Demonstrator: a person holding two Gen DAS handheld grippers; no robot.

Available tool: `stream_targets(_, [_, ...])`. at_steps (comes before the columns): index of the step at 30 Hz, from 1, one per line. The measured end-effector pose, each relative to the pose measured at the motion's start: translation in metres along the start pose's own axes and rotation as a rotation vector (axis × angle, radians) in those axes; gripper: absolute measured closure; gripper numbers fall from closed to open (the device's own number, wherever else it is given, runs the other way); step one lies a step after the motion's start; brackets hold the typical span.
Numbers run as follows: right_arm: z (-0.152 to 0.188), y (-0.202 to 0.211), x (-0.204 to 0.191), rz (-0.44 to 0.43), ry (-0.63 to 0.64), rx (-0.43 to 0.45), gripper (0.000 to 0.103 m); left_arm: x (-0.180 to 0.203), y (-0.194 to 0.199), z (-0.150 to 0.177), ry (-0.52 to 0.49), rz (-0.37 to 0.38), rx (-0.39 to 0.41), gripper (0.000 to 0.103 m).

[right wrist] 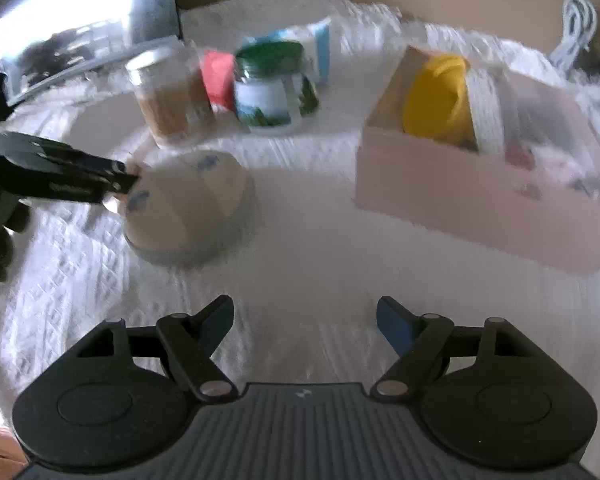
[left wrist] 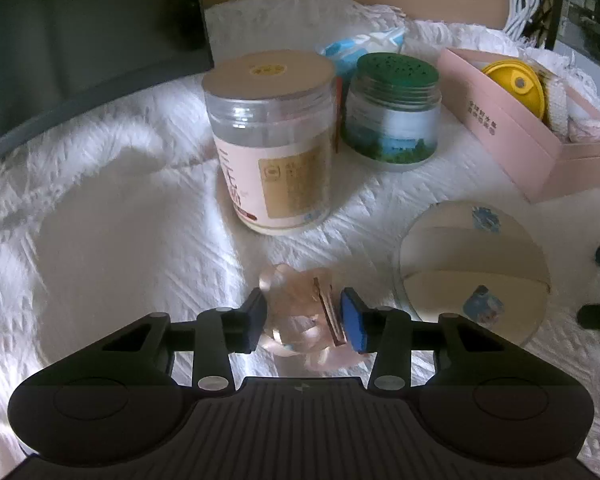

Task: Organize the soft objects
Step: 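Grasp the pink hair clip with the left tool while the right reaches to the beige round case, then grasp the beige round case with the right tool while the left holds the clip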

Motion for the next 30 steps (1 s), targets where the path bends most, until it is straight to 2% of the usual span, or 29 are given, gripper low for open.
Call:
stream_targets(5, [0.01, -0.001, -0.003, 0.032, 0.048, 0.021, 0.013, 0.0, 0.0, 0.001, 0.06, 0.01, -0.008, 0.059])
stream_targets(7, [0.013, -0.003, -0.004, 0.039, 0.066, 0.016, 0.003, 0.001, 0.0, 0.002, 0.082, -0.004, -0.014, 0.059])
stream_targets(9, [0.016, -0.003, -0.005, 0.037, 0.071, 0.019, 0.0, 0.003, 0.001, 0.003, 0.072, -0.023, -0.013, 0.059])
stream_targets(16, [0.017, -0.004, -0.006, 0.032, 0.067, 0.037, 0.0, 0.002, 0.004, 0.007, 0.086, -0.019, -0.018, 0.059])
stream_targets(20, [0.019, -0.002, -0.005, 0.048, 0.053, 0.036, 0.0, 0.004, 0.009, 0.011, 0.105, -0.034, 0.005, 0.083])
stream_targets(21, [0.02, -0.001, -0.005, 0.045, 0.062, 0.037, 0.0, 0.004, 0.01, 0.013, 0.106, -0.029, 0.014, 0.083])
stream_targets(25, [0.012, -0.001, -0.005, -0.001, 0.054, -0.02, 0.001, 0.012, 0.019, 0.021, 0.096, -0.009, 0.037, 0.086])
stream_targets(30, [-0.032, 0.016, -0.007, -0.143, -0.081, 0.039, 0.001, 0.015, 0.034, 0.026, 0.141, 0.025, 0.06, 0.087])
Point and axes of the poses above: each gripper's, at about its wrist camera, not at the fingertips, and y roughly against the way its jaws point, x to its right, z to its underside, the point moved 10 cm from there along -y, roughly the way its jaws point, and after that the axes turned 5 degrees about -y, right-handed, at the moved point
